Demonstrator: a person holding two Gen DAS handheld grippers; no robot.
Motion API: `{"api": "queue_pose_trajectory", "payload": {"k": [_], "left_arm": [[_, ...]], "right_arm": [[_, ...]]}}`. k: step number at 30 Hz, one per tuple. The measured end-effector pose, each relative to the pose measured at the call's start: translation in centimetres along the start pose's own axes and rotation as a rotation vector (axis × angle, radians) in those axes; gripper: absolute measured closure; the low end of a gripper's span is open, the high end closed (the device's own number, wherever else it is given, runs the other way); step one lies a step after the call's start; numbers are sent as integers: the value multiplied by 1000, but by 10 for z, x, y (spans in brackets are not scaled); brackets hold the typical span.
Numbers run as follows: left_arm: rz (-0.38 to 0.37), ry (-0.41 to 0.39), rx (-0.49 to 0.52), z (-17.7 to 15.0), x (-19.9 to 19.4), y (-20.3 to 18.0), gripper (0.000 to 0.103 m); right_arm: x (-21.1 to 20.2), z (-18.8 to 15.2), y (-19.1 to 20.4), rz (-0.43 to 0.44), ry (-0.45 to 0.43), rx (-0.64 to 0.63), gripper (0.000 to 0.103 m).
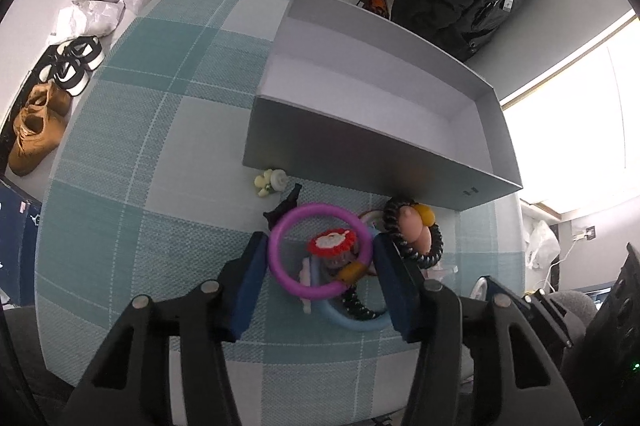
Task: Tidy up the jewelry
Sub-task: 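Close the left tool on the pink ring while the right tool grips and lifts the badge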
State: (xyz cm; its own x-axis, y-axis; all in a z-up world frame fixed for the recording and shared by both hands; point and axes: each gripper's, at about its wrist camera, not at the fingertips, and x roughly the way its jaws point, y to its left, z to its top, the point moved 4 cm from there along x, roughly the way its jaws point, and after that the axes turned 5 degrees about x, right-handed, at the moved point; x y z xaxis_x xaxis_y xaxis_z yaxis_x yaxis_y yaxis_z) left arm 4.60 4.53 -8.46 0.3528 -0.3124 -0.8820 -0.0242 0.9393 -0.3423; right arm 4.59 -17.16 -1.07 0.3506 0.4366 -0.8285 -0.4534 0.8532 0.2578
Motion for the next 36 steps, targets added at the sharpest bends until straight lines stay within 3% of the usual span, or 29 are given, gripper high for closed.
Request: {"api": "queue_pose_trajectory", "payload": {"k": [10,20,30,36], "left_arm": [[-2,-52,23,0,1,-24,56],[-70,-124,19,8,-19,-33,56],[-121,-201,16,44,-44,-40,56],[-177,-160,17,79,-29,-43,56]], "right_arm": [[-3,1,0,8,-10,12,61],[-17,10,-8,42,-67,71,61],[-40,64,-9,120,-173,121,61],[-35,111,-9,132,-190,95,61]]}}
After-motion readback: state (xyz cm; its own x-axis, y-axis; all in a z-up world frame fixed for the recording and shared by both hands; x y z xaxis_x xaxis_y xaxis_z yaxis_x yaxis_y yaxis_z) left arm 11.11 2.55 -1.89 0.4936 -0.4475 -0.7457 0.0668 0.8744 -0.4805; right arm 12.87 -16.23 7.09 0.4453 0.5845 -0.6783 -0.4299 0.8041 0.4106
